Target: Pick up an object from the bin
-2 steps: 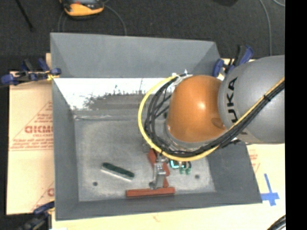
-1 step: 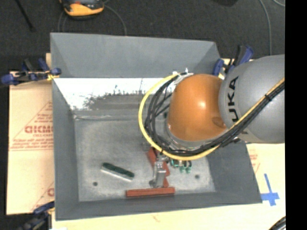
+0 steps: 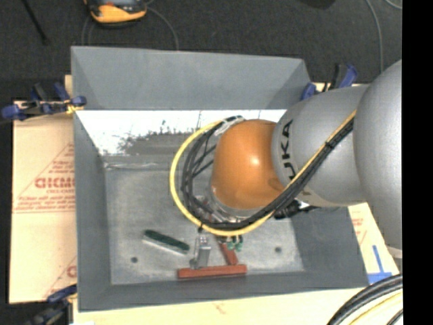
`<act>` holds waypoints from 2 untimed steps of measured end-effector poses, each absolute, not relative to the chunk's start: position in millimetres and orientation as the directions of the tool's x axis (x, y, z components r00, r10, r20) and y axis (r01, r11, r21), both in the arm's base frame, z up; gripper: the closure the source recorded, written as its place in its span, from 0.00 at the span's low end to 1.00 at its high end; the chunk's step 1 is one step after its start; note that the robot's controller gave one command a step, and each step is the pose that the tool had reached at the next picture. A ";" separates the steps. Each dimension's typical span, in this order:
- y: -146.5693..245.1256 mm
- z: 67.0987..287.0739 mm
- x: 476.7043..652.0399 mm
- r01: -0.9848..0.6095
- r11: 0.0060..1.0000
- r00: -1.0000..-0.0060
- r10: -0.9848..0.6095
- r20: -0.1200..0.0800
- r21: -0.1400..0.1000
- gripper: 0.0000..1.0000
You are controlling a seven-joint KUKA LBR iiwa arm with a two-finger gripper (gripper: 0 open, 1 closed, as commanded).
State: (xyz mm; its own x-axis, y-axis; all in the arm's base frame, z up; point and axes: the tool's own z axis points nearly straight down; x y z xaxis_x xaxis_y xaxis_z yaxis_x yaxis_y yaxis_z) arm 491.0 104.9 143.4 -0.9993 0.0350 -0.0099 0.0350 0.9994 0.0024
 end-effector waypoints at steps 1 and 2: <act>109.1 70.3 515.1 -0.108 0.994 -0.994 -0.108 -0.003 0.001 1.00; 109.1 70.3 515.1 -0.108 0.994 -0.994 -0.108 -0.003 0.001 1.00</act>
Offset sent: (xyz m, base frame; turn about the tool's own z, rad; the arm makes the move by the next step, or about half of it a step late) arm 0.0000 0.0000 0.0000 0.0000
